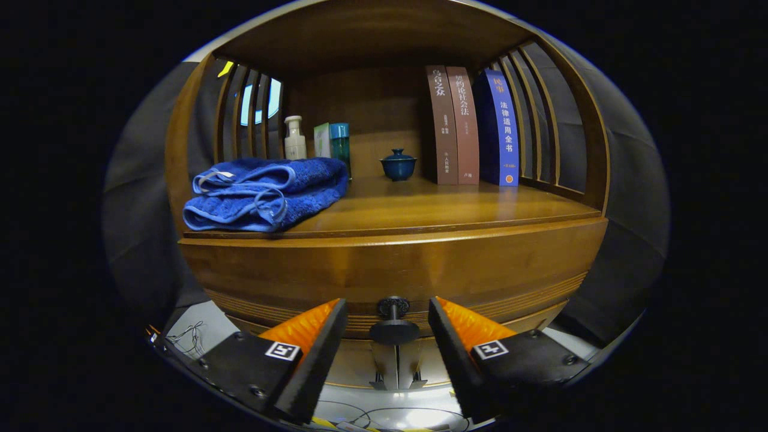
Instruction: Pull open the drawer, take out the items inside it, and place them on the countertop above the cabinet.
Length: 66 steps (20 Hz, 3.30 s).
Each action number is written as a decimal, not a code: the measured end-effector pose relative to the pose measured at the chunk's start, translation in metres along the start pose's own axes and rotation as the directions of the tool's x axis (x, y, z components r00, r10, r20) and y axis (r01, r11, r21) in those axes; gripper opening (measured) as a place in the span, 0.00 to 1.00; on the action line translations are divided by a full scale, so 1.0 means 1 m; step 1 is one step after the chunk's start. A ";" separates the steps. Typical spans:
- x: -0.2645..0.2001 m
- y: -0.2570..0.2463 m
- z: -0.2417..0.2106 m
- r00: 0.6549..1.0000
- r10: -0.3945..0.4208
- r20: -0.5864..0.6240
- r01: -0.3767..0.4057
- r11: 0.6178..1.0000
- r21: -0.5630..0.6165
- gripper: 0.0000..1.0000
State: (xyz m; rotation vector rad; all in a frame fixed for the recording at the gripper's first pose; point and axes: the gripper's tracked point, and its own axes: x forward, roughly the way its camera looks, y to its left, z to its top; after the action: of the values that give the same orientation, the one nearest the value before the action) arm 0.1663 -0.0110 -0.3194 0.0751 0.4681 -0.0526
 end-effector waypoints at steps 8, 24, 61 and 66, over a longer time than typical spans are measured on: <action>0.005 -0.007 -0.011 0.998 -0.020 -0.066 0.017 0.999 -0.042 0.36; -0.049 -0.010 -0.030 0.989 -0.020 -0.147 0.013 0.999 -0.048 0.36; -0.191 -0.014 -0.034 0.979 -0.060 -0.197 0.060 0.998 -0.007 1.00; -0.192 -0.001 0.032 0.992 -0.023 -0.123 0.019 0.999 -0.027 1.00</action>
State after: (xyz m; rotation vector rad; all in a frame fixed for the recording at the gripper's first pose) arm 0.0094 -0.0083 -0.2045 0.0480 0.5930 -0.0627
